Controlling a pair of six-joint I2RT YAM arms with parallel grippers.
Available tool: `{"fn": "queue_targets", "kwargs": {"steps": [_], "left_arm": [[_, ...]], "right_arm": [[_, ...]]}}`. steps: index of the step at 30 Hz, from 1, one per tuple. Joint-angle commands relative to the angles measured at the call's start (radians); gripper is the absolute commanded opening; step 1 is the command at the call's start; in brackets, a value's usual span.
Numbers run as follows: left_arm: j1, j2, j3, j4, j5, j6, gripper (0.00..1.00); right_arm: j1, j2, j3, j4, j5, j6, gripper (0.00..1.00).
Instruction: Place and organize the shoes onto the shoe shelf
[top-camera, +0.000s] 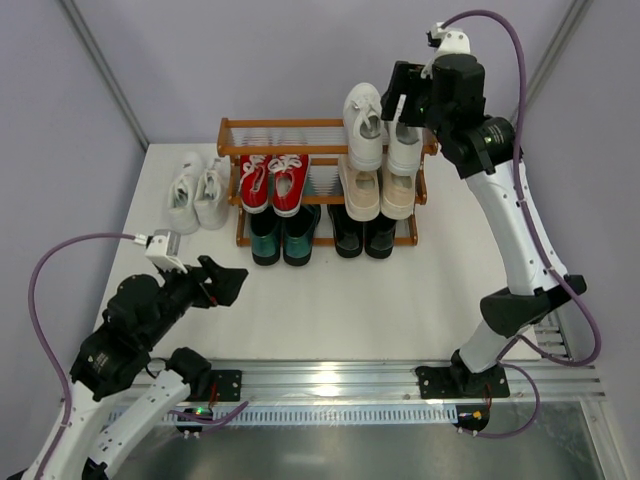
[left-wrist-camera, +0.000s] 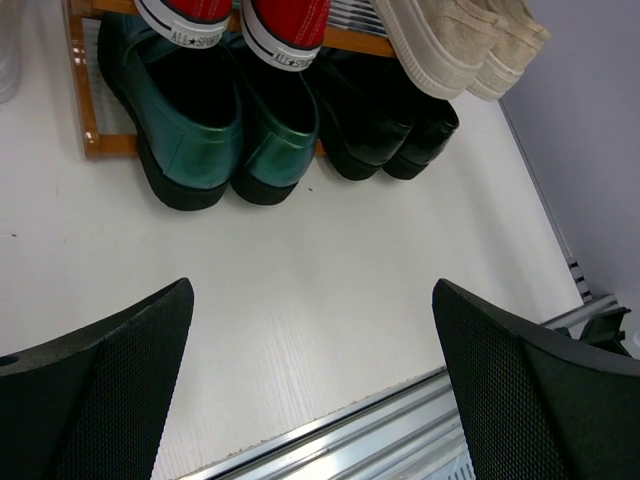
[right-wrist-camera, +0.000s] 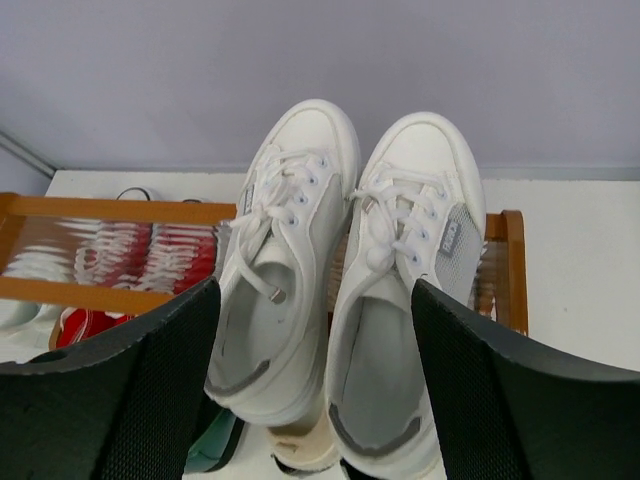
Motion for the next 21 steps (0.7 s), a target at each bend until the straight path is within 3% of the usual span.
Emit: {"fn": "queue_targets", "kwargs": {"steps": [1, 7, 10, 14, 17, 18, 21], "left_arm": [[-0.003, 0.041, 0.059, 0.034, -0.091, -0.007, 1.0], [-0.003, 0.166, 0.157, 0.02, -0.245, 0.019, 1.0], [-0.003, 0.233, 0.186, -0.004, -0.418, 0.031, 1.0], [0.023, 0.354, 0.223, -0.052, -0.518, 0.029, 1.0], [0.141, 0.405, 0.216, -0.039, -0.388, 0.017, 1.0], [0.187, 0.443, 0.21, -0.032, -0.251, 0.014, 1.0], [0.441, 0.489, 0.158, 0.009, -0.074, -0.004, 1.0]], "right_arm": [[-0.003, -0.153, -0.091, 0.133, -0.079, -0.016, 0.78], [0.056, -0.524, -0.421, 0.341, -0.017, -0.057, 0.82], [0.059, -0.662, -0.551, 0.357, -0.003, -0.054, 0.85], [0.059, -0.802, -0.678, 0.317, -0.004, -0.051, 1.0], [0.059, -0.899, -0.76, 0.276, -0.013, -0.048, 1.0], [0.059, -0.921, -0.787, 0.263, -0.017, -0.046, 1.0], [0.059, -0.997, -0.835, 0.219, -0.043, -0.033, 1.0]]}}
